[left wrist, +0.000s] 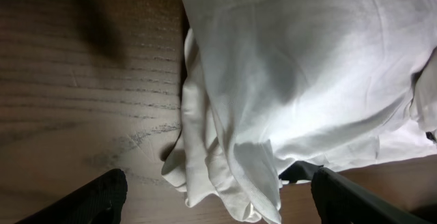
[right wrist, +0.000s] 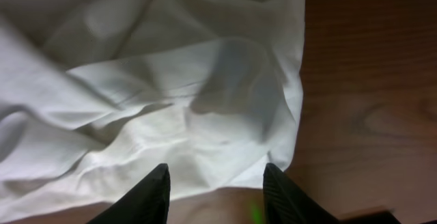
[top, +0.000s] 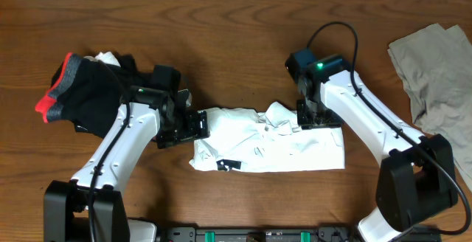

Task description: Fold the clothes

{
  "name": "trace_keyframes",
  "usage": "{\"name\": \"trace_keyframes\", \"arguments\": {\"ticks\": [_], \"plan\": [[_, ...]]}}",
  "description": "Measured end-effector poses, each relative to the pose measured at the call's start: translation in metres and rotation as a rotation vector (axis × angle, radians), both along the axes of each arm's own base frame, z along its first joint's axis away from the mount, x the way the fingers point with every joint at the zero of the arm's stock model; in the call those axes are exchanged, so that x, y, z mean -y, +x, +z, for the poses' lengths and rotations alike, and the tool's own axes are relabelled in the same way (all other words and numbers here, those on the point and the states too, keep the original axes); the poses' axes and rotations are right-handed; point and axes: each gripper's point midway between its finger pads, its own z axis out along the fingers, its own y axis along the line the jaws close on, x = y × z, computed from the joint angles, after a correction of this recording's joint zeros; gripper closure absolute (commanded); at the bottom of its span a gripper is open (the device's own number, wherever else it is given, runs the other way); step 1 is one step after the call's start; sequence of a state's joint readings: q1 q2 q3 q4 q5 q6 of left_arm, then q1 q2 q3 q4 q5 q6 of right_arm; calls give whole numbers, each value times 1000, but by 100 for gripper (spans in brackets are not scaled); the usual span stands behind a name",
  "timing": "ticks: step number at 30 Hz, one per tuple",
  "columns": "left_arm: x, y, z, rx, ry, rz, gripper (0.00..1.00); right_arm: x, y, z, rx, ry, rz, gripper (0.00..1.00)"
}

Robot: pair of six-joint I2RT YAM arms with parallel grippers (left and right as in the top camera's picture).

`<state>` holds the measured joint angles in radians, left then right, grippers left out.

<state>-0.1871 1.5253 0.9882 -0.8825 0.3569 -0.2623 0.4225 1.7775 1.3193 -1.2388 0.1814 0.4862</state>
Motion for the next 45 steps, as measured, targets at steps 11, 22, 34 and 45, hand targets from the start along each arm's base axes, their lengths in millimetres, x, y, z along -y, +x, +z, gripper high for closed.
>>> {"name": "trace_keyframes", "arguments": {"ticks": [11, 22, 34, 45], "plan": [[0, 0, 0, 0, 0, 0, 12, 7, 1, -24, 25, -7, -13, 96], [0, 0, 0, 0, 0, 0, 12, 0, 0, -21, 10, 18, 36, 99], [0, 1, 0, 4, -1, 0, 12, -101, 3, 12, 84, 219, 385, 99], [0, 1, 0, 4, -1, 0, 12, -127, -21, -34, -69, 224, 457, 93]]}}
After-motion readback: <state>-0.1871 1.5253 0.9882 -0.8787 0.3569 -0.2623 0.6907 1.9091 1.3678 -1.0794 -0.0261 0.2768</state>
